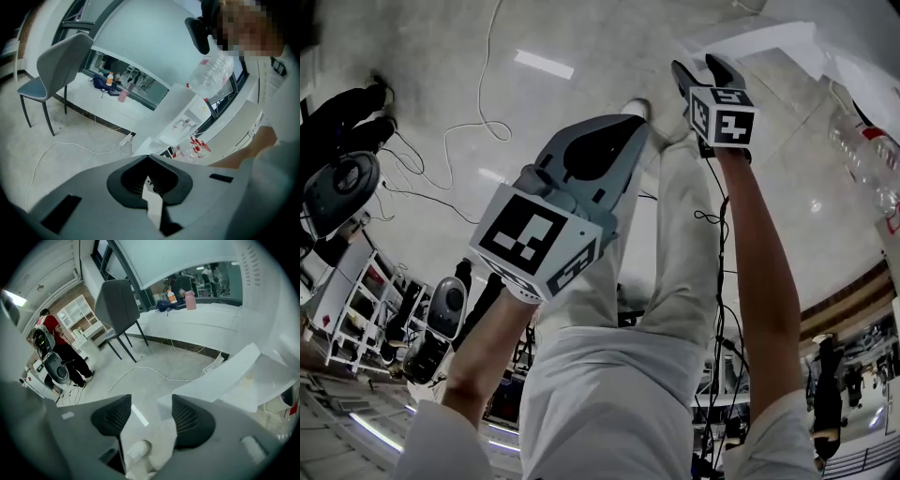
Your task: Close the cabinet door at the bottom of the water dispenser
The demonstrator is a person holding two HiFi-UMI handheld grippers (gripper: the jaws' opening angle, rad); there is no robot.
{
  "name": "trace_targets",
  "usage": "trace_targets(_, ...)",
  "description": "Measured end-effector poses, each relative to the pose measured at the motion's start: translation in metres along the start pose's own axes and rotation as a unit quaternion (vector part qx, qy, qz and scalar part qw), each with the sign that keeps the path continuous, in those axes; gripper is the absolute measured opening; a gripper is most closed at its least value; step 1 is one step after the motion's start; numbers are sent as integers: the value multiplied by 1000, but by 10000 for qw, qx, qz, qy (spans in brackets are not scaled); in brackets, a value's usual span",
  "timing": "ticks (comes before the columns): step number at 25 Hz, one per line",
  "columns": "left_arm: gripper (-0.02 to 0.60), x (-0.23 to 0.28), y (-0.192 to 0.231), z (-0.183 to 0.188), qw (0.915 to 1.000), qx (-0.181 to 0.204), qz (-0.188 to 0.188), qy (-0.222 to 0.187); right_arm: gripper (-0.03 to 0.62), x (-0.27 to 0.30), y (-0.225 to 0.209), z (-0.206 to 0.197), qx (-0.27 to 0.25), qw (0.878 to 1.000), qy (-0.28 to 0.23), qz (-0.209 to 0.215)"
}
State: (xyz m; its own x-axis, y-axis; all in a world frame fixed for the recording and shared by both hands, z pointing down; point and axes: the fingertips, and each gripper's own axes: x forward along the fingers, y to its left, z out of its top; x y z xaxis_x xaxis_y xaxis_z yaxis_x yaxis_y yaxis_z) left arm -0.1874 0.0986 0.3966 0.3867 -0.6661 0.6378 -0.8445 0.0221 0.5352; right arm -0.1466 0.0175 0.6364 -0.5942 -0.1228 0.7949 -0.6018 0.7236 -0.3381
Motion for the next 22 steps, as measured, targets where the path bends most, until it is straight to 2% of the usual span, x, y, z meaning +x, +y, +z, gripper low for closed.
trace_targets(7, 2, 6, -8, -3, 10000, 46, -44, 33, 268, 0, -4, -6, 105, 9999, 34, 3)
trace_targets(17, 2, 23, -24, -4, 9996, 183, -193, 116, 268, -14, -18, -32, 276, 9986, 54, -439)
trace_targets(22, 2, 29, -29, -4, 9989, 300, -281, 222, 268, -23, -29, -47, 620, 9967, 57, -522)
